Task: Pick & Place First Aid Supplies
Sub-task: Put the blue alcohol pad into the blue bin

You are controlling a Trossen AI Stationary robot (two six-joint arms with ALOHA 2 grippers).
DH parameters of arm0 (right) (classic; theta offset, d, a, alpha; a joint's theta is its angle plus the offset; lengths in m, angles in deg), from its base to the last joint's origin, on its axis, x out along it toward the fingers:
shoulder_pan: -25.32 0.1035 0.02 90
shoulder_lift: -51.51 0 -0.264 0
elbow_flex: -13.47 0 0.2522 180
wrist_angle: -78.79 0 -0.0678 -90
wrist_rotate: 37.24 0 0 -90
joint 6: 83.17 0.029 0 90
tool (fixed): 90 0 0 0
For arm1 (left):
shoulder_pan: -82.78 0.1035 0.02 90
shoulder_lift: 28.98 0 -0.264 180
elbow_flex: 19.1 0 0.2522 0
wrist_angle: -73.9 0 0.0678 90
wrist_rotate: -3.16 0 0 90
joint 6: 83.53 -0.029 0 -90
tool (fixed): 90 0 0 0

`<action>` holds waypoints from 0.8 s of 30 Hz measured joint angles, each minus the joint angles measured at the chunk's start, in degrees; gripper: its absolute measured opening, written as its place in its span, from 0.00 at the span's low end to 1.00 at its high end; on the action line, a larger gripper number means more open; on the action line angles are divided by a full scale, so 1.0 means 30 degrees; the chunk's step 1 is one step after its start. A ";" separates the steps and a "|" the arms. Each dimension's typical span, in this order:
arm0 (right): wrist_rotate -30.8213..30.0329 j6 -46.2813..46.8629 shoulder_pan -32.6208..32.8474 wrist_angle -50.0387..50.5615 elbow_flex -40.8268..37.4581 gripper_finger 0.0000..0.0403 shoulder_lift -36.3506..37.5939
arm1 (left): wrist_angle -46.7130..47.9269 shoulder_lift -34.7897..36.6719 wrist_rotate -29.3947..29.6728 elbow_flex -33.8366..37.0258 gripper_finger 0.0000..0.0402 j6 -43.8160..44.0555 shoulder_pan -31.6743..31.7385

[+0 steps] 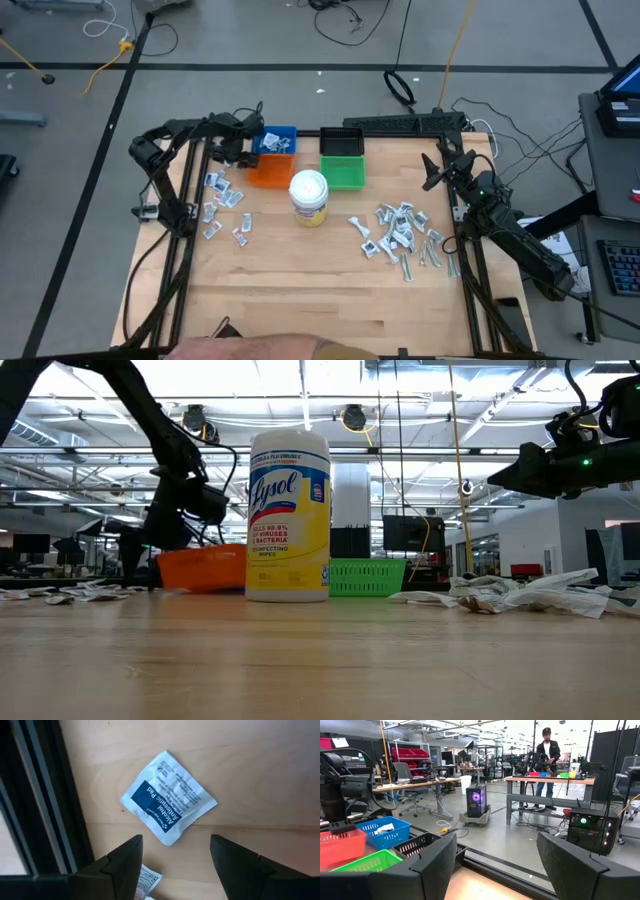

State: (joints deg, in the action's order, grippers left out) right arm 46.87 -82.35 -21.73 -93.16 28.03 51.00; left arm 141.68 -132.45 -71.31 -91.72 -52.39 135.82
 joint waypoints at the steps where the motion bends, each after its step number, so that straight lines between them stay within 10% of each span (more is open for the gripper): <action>1: 0.0000 0.0007 0.0004 -0.0007 0.0003 0.67 0.0004 | -0.0018 -0.0024 0.0055 0.0001 0.58 -0.0272 -0.0084; 17: 0.0000 0.0000 0.0001 -0.0007 0.0000 0.67 0.0007 | 0.2253 0.0617 -0.0704 -0.1723 0.48 0.2392 0.0649; 24: 0.0000 0.0005 0.0005 -0.0007 0.0007 0.67 0.0000 | 0.2339 0.0639 -0.3014 -0.1809 0.44 0.8873 0.1993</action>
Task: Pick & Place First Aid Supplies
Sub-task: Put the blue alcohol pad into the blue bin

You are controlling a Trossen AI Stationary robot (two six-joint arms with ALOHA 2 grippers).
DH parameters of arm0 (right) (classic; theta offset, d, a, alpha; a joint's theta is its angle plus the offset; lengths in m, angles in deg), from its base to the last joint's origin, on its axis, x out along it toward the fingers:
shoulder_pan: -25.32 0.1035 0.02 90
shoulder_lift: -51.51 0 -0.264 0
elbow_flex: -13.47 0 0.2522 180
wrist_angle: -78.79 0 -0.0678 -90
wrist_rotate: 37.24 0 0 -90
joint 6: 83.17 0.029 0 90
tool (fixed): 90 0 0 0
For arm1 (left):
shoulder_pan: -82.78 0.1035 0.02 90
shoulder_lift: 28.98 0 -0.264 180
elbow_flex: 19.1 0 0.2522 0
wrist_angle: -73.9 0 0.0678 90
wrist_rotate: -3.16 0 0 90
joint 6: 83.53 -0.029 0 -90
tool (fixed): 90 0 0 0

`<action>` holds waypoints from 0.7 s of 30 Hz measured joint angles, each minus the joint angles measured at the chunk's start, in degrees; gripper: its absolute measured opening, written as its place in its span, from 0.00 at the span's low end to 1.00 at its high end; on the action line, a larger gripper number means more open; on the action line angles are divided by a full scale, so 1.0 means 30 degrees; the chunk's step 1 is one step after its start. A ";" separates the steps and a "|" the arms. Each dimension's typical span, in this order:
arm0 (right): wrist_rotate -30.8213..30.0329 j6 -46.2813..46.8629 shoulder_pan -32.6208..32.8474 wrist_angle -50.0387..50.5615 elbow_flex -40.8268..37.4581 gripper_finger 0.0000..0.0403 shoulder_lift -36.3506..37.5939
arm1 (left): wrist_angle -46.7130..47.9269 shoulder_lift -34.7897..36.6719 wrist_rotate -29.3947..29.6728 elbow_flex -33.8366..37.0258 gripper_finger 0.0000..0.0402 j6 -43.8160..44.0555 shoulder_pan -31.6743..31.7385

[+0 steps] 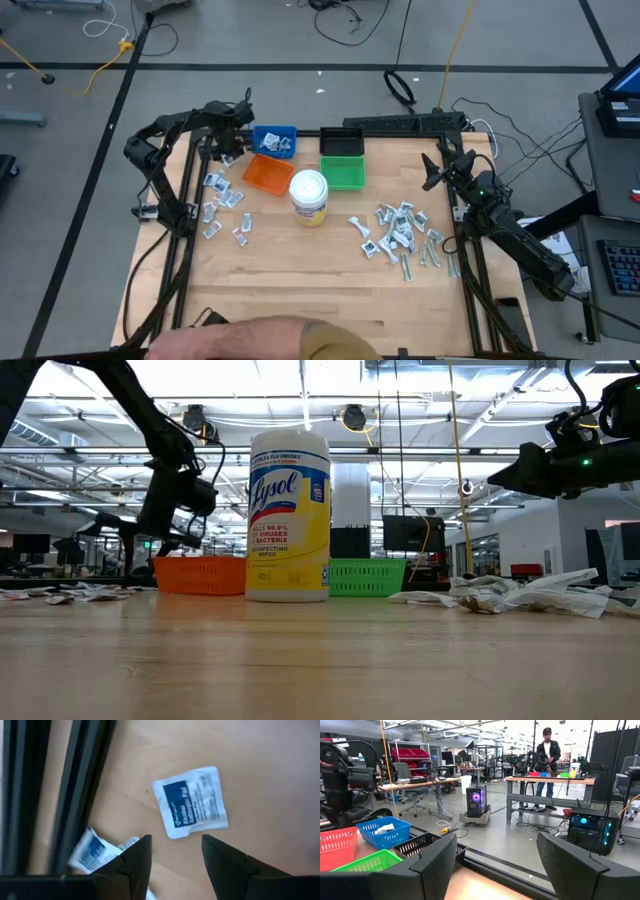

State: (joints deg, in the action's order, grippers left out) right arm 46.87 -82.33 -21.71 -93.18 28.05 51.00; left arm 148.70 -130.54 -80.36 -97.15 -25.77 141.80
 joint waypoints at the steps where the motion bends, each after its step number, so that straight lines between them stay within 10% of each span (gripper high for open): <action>1: 0.0001 -0.0004 -0.0005 0.0000 -0.0006 0.67 0.0007 | -0.0007 0.0000 -0.0290 0.0000 0.44 0.0968 0.0110; 21: 0.0000 -0.0005 -0.0005 0.0000 -0.0006 0.68 0.0002 | -0.3031 0.0459 -0.2249 0.0741 0.48 1.1183 0.2852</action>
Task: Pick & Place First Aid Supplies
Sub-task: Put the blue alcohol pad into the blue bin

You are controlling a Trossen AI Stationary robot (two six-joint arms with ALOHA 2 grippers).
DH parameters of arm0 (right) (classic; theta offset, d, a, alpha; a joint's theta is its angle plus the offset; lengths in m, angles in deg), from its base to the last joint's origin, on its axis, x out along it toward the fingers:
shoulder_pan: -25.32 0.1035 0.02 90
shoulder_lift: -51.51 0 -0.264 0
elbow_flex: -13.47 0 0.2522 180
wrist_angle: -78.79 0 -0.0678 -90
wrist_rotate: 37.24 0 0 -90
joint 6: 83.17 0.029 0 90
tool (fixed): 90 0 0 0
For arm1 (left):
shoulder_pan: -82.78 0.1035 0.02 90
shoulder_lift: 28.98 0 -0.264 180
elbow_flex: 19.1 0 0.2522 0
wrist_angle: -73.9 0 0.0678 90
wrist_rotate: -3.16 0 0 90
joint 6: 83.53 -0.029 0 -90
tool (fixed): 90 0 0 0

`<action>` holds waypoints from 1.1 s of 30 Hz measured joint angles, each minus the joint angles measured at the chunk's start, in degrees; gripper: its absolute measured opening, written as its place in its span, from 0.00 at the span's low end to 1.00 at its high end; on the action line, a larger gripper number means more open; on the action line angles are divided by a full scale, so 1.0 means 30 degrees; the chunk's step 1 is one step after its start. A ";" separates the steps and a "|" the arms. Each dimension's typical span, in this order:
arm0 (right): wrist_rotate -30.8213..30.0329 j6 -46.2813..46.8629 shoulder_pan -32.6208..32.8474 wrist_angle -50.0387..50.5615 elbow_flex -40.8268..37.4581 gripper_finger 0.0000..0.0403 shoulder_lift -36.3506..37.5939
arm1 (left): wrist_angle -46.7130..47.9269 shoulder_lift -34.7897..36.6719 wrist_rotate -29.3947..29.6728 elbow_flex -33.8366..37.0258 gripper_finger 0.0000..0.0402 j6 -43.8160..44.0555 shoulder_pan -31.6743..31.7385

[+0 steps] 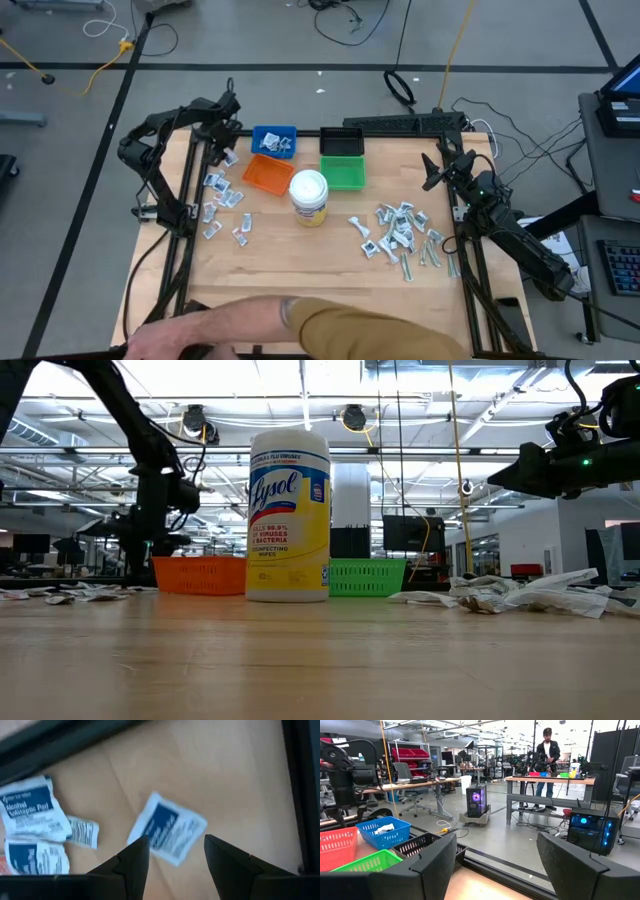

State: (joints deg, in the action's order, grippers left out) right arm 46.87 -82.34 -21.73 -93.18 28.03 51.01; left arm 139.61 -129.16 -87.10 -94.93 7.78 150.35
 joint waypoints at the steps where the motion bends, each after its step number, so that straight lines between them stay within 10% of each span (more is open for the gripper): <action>1: 0.0000 0.0006 0.0000 0.0000 -0.0001 0.68 -0.0002 | -0.0049 0.0000 0.0158 0.0101 0.47 0.0247 0.0006; 15: 0.0000 0.0006 0.0000 0.0000 0.0003 0.68 0.0002 | -0.0909 0.0083 -0.0419 0.1840 0.35 0.1662 -0.0679; 24: 0.0000 0.0006 0.0004 -0.0004 0.0002 0.68 0.0003 | -0.0991 0.0098 -0.0761 0.2340 0.03 0.0174 -0.1055; 33: 0.0007 -0.0001 0.0000 -0.0002 0.0006 0.67 0.0000 | -0.0708 0.0705 -0.1377 0.2086 0.01 -0.0346 -0.1431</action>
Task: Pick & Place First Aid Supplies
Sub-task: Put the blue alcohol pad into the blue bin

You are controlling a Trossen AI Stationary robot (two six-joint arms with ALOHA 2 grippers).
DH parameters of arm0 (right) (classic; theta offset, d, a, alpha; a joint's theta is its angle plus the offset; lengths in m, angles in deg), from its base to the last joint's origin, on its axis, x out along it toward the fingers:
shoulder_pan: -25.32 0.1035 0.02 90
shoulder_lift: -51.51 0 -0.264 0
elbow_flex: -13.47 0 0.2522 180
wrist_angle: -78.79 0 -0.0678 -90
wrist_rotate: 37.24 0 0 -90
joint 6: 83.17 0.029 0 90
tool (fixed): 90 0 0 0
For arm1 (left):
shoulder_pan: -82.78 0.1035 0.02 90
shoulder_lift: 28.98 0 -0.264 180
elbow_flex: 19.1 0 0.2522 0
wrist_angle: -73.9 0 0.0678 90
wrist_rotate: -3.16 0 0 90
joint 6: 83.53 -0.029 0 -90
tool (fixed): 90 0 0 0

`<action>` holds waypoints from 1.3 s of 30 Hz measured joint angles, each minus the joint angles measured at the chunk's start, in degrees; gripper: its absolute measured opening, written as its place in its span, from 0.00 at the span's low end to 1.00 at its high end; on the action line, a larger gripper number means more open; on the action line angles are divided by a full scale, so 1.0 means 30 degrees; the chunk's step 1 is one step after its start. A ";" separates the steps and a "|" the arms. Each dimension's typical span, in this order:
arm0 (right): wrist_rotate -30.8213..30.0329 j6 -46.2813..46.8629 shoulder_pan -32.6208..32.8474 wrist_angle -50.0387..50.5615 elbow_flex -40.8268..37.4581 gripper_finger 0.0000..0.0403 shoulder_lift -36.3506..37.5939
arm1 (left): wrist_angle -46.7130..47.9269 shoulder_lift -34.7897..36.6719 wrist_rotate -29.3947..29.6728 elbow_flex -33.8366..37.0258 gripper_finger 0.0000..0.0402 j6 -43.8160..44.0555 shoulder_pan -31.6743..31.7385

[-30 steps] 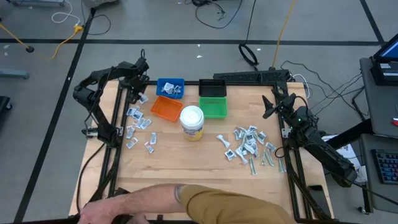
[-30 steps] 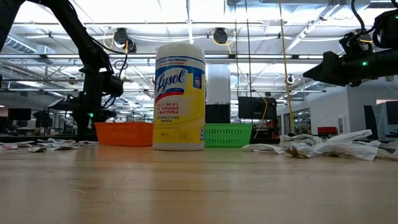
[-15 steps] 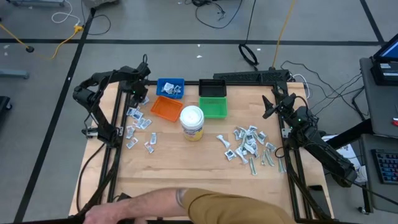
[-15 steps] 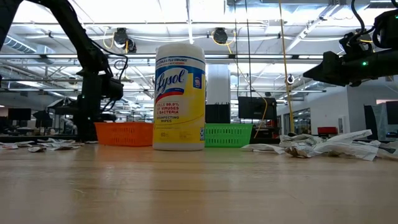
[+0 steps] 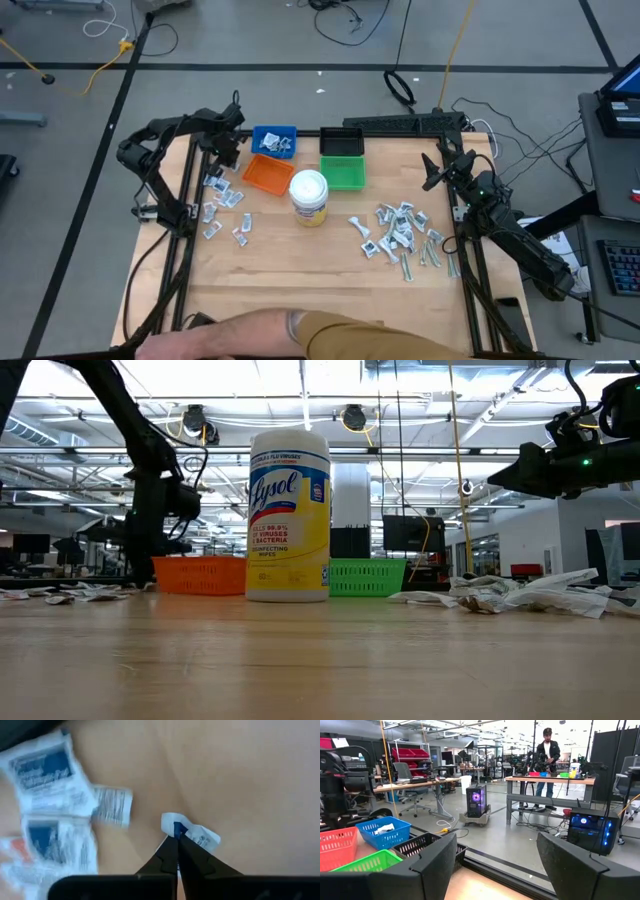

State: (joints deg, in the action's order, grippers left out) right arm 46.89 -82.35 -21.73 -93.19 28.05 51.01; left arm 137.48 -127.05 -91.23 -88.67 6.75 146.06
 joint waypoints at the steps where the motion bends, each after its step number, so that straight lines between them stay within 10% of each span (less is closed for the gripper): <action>1: -0.0007 0.0007 0.0006 -0.0005 0.0000 0.68 0.0004 | 0.0182 0.0246 0.0215 -0.0176 0.01 -0.0222 -0.0035; 16: -0.0005 0.0007 0.0007 0.0002 -0.0007 0.67 -0.0002 | 0.3072 0.0586 0.1986 -0.4093 0.00 -0.8557 -0.0054; 39: -0.0007 0.0000 0.0002 0.0002 0.0000 0.68 -0.0002 | 0.7933 -0.7195 0.0473 -1.5714 0.00 -1.4709 -0.2928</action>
State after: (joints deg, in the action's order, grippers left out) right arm 46.87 -82.35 -21.72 -93.18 28.05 51.00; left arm 161.28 -148.63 -89.81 -135.81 -37.38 137.27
